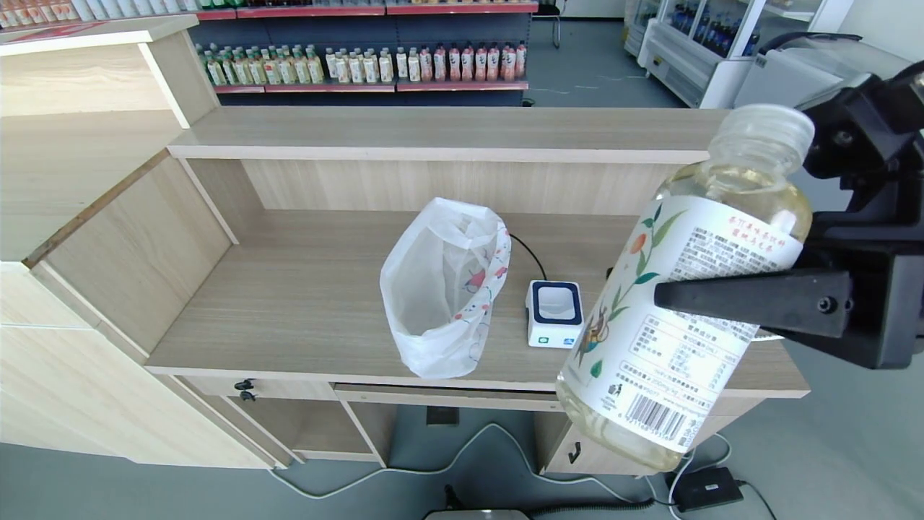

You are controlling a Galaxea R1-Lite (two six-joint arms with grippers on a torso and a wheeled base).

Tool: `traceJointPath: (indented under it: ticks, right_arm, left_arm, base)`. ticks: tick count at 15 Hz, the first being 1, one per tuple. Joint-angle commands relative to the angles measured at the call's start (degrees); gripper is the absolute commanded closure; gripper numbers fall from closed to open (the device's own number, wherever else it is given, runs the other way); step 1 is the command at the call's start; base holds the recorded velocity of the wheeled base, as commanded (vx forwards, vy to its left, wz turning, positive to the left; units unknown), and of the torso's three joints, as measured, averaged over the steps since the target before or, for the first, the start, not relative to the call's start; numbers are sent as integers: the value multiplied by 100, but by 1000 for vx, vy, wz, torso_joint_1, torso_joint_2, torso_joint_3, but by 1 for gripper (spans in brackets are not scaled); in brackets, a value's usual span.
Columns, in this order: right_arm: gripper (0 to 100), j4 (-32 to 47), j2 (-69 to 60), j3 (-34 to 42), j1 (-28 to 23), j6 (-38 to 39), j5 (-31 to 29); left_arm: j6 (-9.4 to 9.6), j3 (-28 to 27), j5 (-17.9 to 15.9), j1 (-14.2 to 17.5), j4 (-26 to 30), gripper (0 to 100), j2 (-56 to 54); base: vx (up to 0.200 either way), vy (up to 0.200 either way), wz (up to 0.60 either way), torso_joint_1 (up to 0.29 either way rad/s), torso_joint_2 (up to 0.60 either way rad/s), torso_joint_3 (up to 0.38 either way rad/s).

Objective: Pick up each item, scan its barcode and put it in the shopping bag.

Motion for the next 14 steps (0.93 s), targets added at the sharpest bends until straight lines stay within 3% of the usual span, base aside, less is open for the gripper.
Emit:
traceJointPath:
  ticks: [1,10,14]
  right_arm:
    - [100,-24,-161,17,67,120,18]
    - [100,-33,-152,237,-144,-416,9]
    - [100,-569,876,184,-1340,-2666,-184]
  left_arm:
    - [-1,1,-6,0,-1,0,2]
    - [-1,1,-6,0,-1,0,2]
    - [-1,1,3,0,-1,0,2]
  base:
    - [0,0,0,0,0,0]
    - [0,0,0,0,0,0]
    - [0,0,0,0,0,0]
